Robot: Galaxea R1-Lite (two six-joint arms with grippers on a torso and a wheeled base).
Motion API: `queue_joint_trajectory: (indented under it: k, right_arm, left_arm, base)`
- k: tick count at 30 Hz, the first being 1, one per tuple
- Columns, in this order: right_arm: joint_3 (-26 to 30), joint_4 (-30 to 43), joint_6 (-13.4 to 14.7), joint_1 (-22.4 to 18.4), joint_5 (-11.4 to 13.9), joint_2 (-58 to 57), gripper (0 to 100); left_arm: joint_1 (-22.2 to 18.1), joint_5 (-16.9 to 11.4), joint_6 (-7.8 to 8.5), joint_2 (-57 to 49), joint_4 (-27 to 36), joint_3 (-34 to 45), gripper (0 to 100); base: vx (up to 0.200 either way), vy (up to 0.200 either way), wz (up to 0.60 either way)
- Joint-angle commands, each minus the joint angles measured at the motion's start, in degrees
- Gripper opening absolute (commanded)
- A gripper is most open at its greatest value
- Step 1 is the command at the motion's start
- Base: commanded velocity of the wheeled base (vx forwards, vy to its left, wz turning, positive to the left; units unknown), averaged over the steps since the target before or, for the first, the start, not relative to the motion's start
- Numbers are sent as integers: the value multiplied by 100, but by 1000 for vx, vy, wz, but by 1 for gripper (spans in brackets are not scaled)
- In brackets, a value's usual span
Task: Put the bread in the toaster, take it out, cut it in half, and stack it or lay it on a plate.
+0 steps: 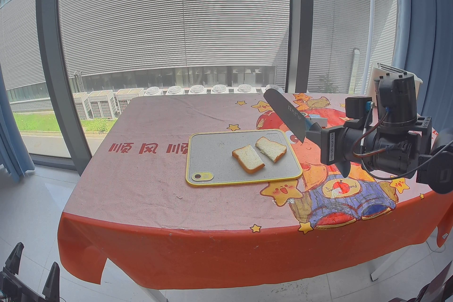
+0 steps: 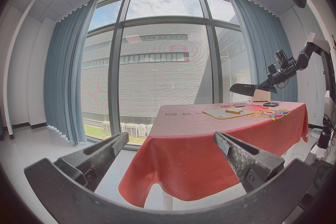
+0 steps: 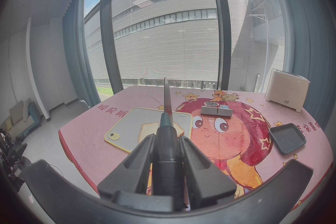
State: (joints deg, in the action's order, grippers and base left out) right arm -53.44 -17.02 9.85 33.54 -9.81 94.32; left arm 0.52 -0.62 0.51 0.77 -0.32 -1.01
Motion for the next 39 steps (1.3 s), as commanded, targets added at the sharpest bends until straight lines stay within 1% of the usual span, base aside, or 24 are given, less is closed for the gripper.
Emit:
queue_joint_trajectory:
  k: [1,7,13,19,25,39]
  right_arm:
    - [-8,-3,-1,-75,6,-1,0]
    - [-52,-3,-1,-251,41,-10,0]
    - [-52,-3,8,-242,50,-1,0]
    - [-122,-12,78,-251,41,52,0]
    - [-87,-12,78,-269,-12,69,0]
    - [-70,-12,70,-269,-12,78,0]
  left_arm:
    - [0,1,2,-77,-3,101,100]
    - [0,1,2,-77,-3,101,100]
    - [0,1,2,-77,-3,101,100]
    - [0,1,2,-77,-3,101,100]
    - [0,1,2,-77,-3,101,100]
    - [0,1,2,-77,-3,101,100]
  base:
    - [0,0,0]
    - [0,0,0]
    - [0,0,0]
    - [0,0,0]
    - [0,0,0]
    - [0,0,0]
